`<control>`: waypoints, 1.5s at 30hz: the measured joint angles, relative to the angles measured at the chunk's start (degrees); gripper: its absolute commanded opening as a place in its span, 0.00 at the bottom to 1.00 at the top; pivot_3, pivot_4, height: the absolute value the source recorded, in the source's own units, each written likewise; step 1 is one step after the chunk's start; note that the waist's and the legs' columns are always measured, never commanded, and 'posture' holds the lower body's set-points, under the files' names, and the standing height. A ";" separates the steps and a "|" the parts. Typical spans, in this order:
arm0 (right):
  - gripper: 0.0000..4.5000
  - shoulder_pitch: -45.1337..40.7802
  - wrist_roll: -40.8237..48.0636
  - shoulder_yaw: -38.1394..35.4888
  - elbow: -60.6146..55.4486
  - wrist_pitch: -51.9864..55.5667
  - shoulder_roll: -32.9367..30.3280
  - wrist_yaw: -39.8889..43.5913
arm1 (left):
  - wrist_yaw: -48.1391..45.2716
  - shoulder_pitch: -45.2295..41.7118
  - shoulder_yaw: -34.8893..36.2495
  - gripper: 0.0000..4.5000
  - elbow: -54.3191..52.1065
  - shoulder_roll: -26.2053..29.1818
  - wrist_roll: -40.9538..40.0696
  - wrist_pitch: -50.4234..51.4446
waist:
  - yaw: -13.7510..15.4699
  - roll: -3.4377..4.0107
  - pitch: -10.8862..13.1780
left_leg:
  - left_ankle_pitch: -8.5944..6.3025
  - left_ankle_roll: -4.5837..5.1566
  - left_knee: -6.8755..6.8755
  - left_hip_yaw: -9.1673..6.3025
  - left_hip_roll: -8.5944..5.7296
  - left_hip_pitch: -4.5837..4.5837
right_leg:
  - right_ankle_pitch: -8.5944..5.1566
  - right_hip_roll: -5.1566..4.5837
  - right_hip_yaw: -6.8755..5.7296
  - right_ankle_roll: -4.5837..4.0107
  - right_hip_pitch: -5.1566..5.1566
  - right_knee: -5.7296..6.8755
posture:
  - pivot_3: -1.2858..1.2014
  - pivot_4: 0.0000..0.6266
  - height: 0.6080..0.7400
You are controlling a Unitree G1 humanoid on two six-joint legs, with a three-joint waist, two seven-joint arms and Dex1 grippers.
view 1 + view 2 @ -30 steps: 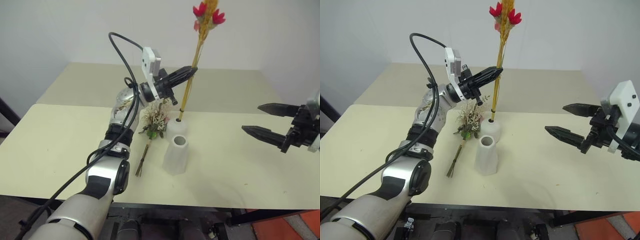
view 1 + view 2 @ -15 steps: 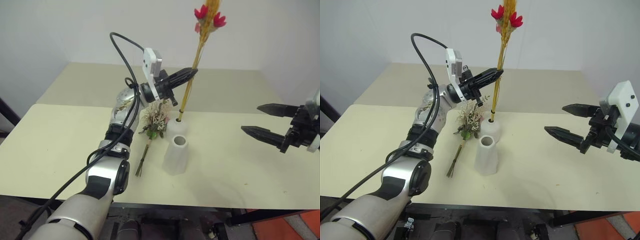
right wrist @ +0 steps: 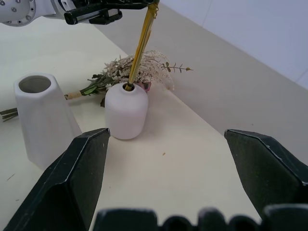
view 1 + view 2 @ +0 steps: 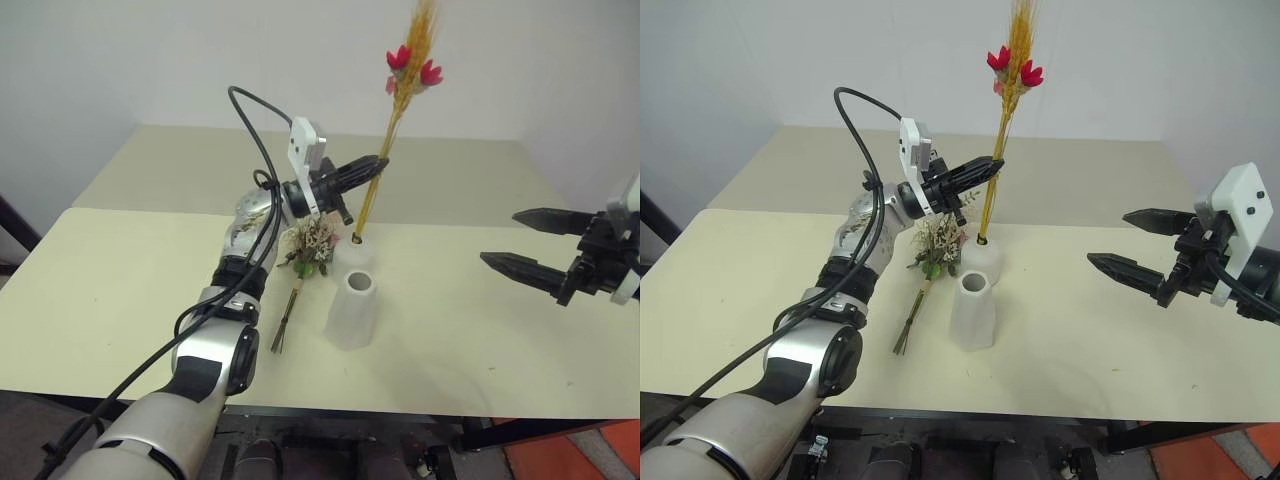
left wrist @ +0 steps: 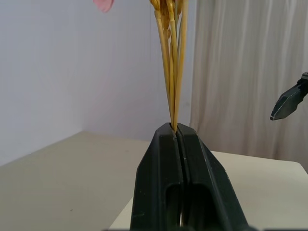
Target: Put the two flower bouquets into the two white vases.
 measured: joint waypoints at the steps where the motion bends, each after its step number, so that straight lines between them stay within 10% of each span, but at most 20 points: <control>1: 1.00 0.00 0.00 0.00 -0.03 0.00 0.02 -0.01 | 0.09 0.00 0.00 0.01 0.18 -0.13 0.00 -0.25 | 0.01 0.00 0.00 | 0.00 0.00 0.00 0.00 0.00 0.00 | 0.00 0.00 0.00 0.00 0.00 0.00 | 0.52 0.24 1.00; 45: 1.00 -0.05 -0.20 1.03 -0.47 -1.33 1.84 -0.07 | -1.54 2.88 -0.55 0.01 -4.38 -0.73 -2.01 2.87 | -0.01 0.00 0.00 | 0.00 0.00 0.00 0.00 0.00 0.01 | 0.01 0.00 0.01 0.00 0.00 0.00 | 0.52 0.24 1.00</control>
